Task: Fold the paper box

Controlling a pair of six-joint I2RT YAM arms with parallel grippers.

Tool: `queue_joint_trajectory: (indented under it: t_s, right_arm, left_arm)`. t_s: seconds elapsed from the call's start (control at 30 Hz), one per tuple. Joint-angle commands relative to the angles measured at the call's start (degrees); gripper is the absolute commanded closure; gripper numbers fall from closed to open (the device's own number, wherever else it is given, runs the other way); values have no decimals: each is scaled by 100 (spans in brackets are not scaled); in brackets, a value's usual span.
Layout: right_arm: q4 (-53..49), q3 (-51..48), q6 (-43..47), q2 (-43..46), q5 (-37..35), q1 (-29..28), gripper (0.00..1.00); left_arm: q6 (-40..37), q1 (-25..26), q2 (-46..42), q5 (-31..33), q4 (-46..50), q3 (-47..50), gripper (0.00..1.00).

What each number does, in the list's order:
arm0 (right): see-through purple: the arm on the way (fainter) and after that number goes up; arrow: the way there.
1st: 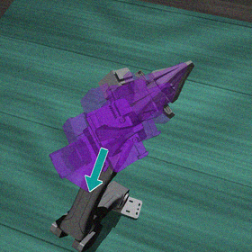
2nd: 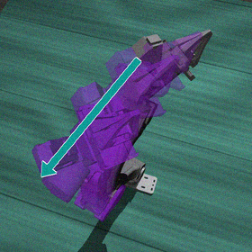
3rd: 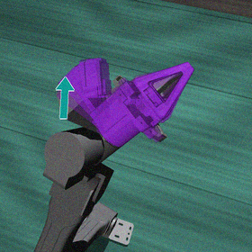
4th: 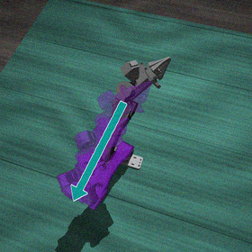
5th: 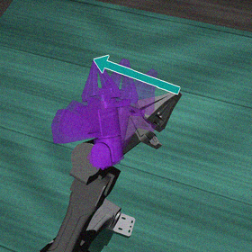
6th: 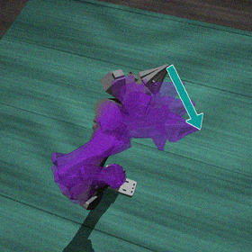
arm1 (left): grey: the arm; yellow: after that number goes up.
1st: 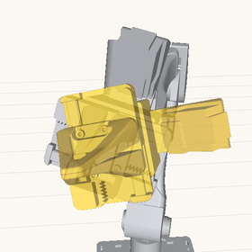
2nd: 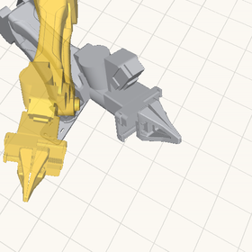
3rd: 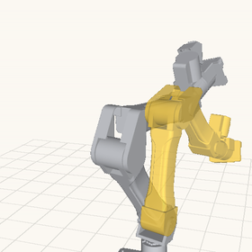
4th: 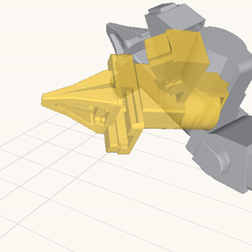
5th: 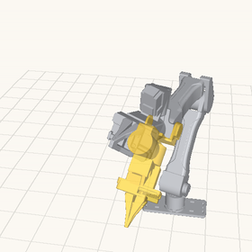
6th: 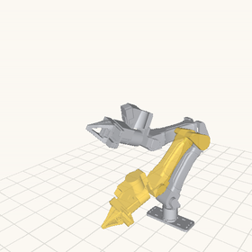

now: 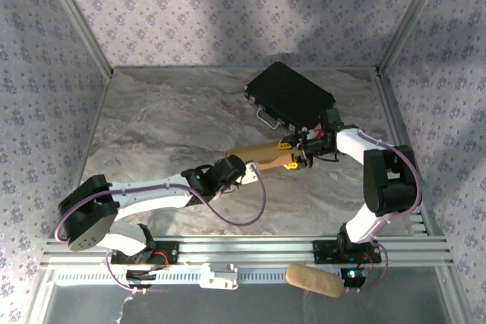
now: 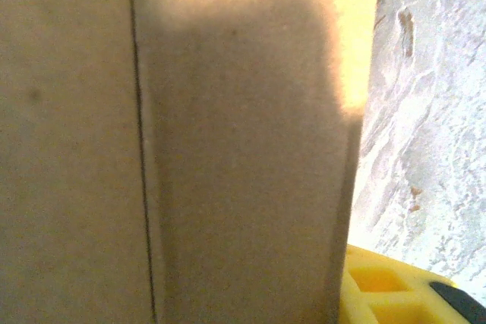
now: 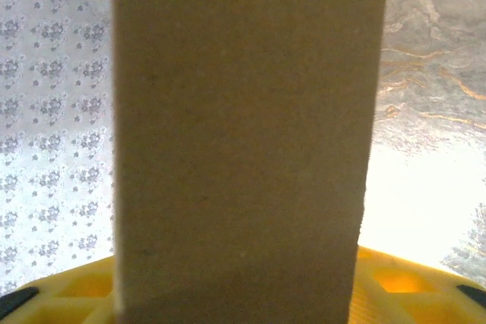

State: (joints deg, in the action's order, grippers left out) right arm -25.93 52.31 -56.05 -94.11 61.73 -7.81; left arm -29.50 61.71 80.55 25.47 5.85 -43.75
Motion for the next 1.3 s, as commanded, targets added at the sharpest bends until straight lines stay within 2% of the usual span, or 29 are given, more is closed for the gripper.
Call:
queue_joint_trajectory:
  t_s: [0.0,0.17,0.23,0.33,0.43,0.53,0.63,0.7,0.83,0.97,1.27]
  right_arm:
    - [-802,355,678,182,-100,74,36]
    - [-1616,938,1569,1005,-826,396,25]
    - [-1630,1054,1729,1391,-1050,567,25]
    - [-1675,1176,2226,2046,-1978,647,27]
    - [-1062,725,2573,2913,-3011,404,32]
    - [38,-190,2869,4007,-3952,-148,34]
    - [798,-935,3346,4752,-4637,-863,25]
    - [764,-1031,3639,4709,-4714,-1154,24]
    - [572,-860,4303,4182,-4595,-1747,32]
    - [468,-724,4758,3916,-5251,-2376,34]
    - [298,-616,4906,3537,-5636,-2515,34]
  left_arm:
    - [317,-40,-205,-389,560,-261,65]
    - [559,-107,-654,-890,1762,-647,64]
    - [673,-204,-765,-1242,2362,-862,64]
    - [782,-336,-840,-1661,3120,-1113,64]
    - [844,-541,-743,-2145,3846,-1340,64]
    - [838,-736,-585,-2530,4283,-1535,65]
    - [719,-800,-406,-2474,4504,-1650,66]
    - [655,-850,-318,-2403,4548,-1675,68]
    - [503,-932,-261,-2469,4515,-1628,68]
    - [387,-1010,-249,-2450,4513,-1641,68]
    - [116,-1125,-70,-2481,4618,-1830,66]
